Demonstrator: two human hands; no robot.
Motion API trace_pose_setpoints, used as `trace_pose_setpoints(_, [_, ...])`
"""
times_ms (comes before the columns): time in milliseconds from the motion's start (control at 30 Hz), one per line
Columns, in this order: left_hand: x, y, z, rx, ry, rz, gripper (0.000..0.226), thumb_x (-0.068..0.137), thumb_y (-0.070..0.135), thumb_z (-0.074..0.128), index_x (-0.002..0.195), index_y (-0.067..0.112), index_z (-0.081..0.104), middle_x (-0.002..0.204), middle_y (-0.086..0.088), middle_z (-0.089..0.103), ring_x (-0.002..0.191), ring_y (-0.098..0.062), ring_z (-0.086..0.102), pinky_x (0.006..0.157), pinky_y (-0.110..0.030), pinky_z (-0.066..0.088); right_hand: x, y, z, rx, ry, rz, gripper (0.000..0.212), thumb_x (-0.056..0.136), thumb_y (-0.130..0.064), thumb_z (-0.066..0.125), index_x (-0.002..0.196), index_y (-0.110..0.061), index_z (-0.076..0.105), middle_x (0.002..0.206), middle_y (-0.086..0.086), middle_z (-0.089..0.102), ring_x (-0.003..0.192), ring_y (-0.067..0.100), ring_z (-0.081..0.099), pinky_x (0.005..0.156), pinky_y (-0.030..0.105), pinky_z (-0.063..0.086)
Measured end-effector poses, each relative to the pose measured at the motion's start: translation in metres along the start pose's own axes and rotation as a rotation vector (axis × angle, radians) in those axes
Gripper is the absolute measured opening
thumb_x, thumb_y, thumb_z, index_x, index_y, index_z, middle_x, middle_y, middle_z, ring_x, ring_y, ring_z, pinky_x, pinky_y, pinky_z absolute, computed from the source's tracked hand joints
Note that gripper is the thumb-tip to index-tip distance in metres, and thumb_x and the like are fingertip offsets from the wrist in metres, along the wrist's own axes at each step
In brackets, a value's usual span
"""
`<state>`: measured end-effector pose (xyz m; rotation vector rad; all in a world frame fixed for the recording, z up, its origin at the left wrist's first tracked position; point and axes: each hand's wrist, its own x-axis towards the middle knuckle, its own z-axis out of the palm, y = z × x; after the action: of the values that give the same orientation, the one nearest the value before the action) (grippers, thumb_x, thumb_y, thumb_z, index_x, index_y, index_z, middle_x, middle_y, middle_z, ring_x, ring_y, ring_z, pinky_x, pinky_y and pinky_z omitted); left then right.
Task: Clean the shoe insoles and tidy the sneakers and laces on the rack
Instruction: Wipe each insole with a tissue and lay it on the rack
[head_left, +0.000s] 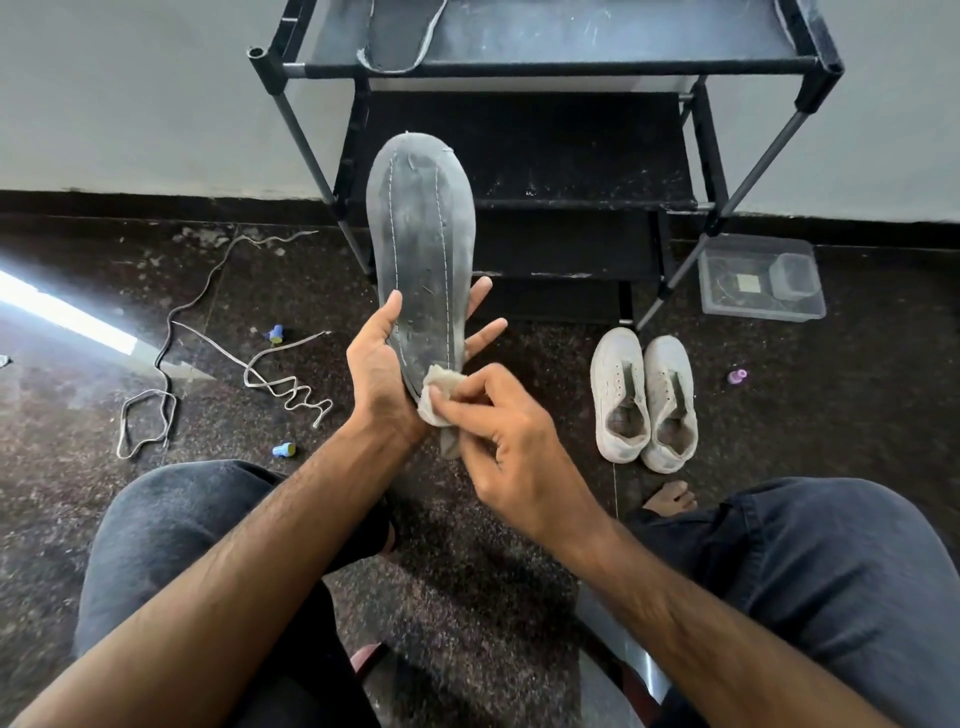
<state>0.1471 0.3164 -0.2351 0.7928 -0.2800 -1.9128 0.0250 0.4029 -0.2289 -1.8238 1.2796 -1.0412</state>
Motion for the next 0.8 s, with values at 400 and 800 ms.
trace_pose_setpoints(400, [0.001,-0.010,0.008,-0.035,-0.058,-0.112,0.062,0.108,0.038,0.027,0.154,-0.001,0.036,0.159,-0.020,0.041,0.147,-0.030,0.042,0.122,-0.040,0.034,0.039,0.017,-0.029,-0.256,0.164,-0.064,0.033,0.093,0.006,0.064,0.125,0.000,0.069,0.113,0.009,0.063,0.107,0.020,0.061,0.098,0.033,0.053])
trace_pose_setpoints(800, [-0.001,0.001,0.004,0.004,0.008,0.000,0.054,0.109,0.035,0.027,0.149,0.003,0.045,0.145,-0.017,0.058,0.133,-0.034,0.058,0.105,-0.053,0.050,0.005,0.007,-0.018,0.074,-0.152,-0.086,0.030,0.092,0.007,0.066,0.119,-0.002,0.074,0.109,0.006,0.064,0.103,0.011,0.064,0.089,0.026,0.057])
